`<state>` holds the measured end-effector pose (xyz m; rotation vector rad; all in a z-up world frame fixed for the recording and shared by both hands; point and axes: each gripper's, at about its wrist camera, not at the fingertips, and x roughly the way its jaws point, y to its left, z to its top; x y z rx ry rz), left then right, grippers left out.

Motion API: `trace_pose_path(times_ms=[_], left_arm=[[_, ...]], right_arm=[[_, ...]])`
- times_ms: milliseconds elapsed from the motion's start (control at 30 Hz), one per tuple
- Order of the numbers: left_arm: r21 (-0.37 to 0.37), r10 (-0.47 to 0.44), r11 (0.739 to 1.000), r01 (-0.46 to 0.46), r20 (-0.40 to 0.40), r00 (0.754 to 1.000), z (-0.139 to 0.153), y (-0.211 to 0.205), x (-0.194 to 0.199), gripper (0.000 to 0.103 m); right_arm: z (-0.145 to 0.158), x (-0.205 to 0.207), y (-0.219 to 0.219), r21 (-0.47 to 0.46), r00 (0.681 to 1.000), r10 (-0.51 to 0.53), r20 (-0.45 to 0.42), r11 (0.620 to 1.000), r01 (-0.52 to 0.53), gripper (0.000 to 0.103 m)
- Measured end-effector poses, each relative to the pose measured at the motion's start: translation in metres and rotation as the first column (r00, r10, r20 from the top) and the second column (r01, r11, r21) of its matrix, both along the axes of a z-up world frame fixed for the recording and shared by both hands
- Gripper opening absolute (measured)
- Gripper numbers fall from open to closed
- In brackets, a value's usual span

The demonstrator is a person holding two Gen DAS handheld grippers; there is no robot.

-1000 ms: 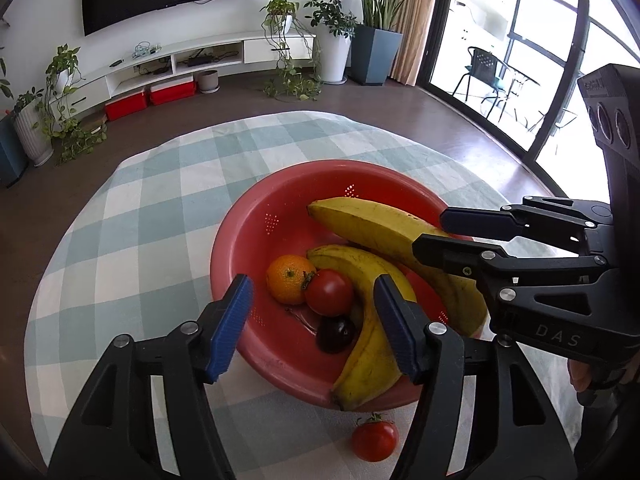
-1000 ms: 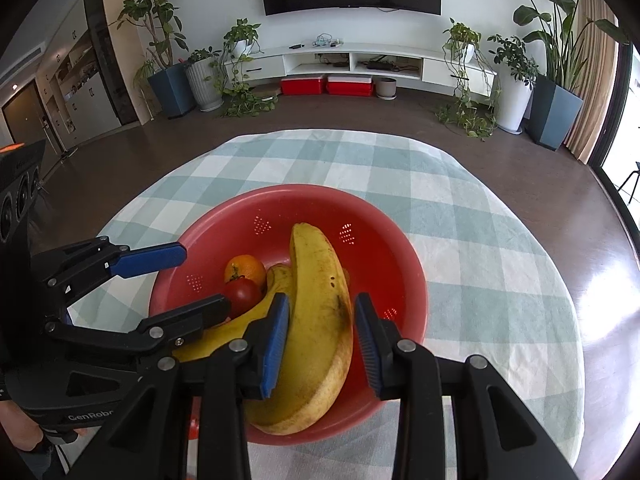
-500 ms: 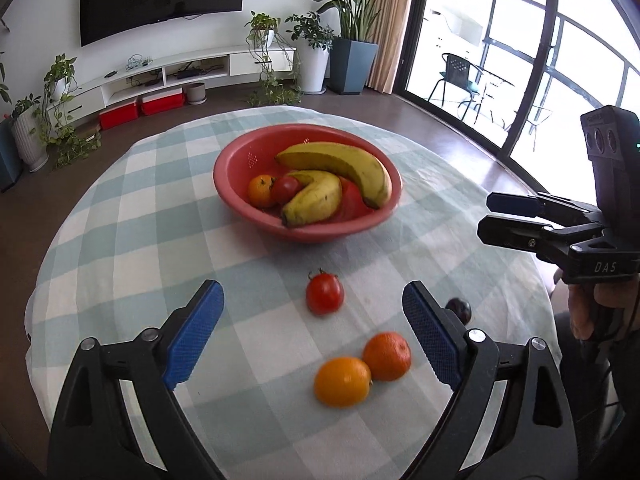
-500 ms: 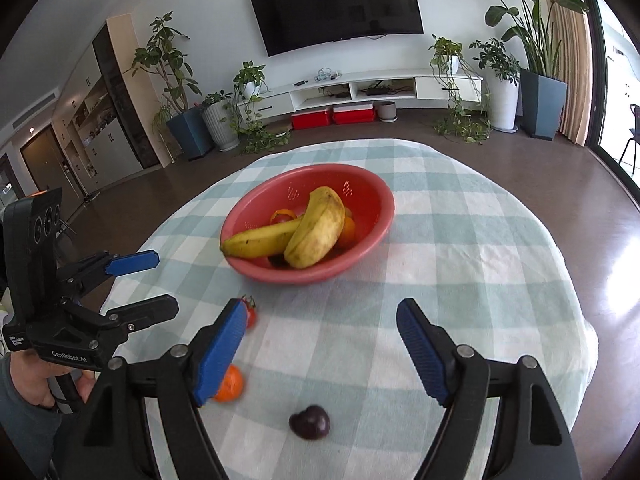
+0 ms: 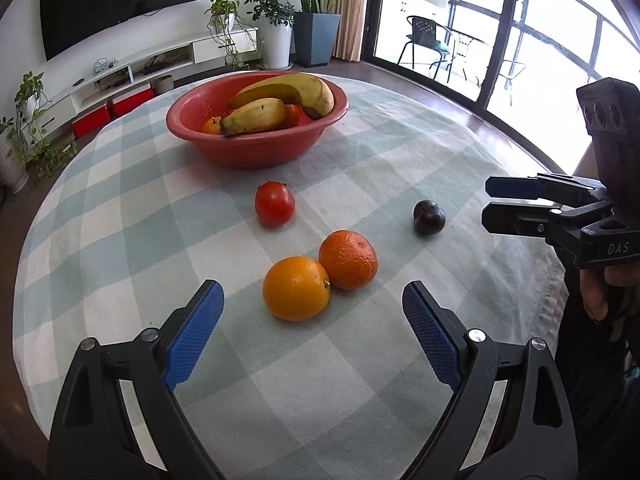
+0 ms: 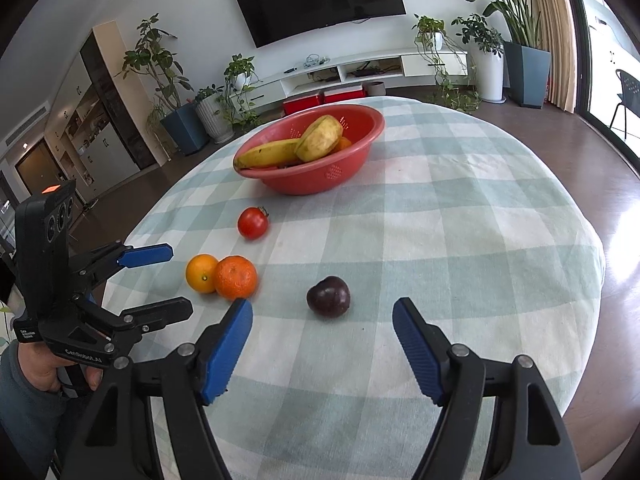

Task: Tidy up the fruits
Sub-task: 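Move the left tool to the orange and close on it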

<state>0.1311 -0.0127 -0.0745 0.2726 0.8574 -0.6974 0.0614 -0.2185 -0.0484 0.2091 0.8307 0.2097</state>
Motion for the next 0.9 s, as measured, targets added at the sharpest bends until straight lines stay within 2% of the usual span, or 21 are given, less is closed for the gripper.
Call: trace_pose_path(times_ms=[167, 233, 300, 433, 533, 567, 667, 900], left_arm=[[0.057, -0.079, 0.995, 0.079, -0.014, 0.997, -0.008, -0.005, 0.015, 0.091], [0.057, -0.103, 0.993, 0.105, -0.036, 0.994, -0.012, -0.006, 0.021, 0.091], [0.063, -0.129, 0.989, 0.132, -0.054, 0.99, -0.015, -0.007, 0.026, 0.086], [0.081, -0.185, 0.978, 0.19, -0.07, 0.98, -0.019, -0.012, 0.033, 0.07], [0.1, -0.21, 0.971, 0.217, -0.077, 0.975, -0.023, -0.017, 0.035, 0.062], [0.103, -0.214, 0.97, 0.221, -0.079, 0.974, -0.025, -0.019, 0.035, 0.058], [0.105, -0.216, 0.969, 0.224, -0.082, 0.973, -0.029, -0.02, 0.036, 0.057], [0.06, -0.207, 0.975, 0.213, -0.087, 0.974, -0.032, -0.017, 0.038, 0.051]], right_arm=[[-0.006, -0.006, -0.001, -0.002, 1.0, -0.002, -0.012, 1.0, 0.002, 0.076], [-0.008, -0.006, -0.001, -0.003, 1.0, 0.0, -0.02, 1.0, 0.0, 0.076], [-0.01, -0.005, 0.0, -0.002, 1.0, 0.001, -0.026, 1.0, -0.002, 0.076], [-0.013, -0.003, 0.0, -0.003, 0.999, 0.001, -0.034, 1.0, -0.001, 0.076], [-0.016, -0.003, 0.0, -0.003, 0.999, -0.001, -0.048, 1.0, 0.001, 0.075], [-0.016, -0.003, 0.0, -0.004, 0.999, -0.002, -0.05, 1.0, 0.002, 0.075], [-0.016, -0.001, -0.001, -0.003, 0.999, -0.004, -0.052, 1.0, 0.004, 0.075], [-0.016, -0.001, 0.0, -0.01, 0.998, -0.002, -0.057, 1.0, 0.002, 0.074]])
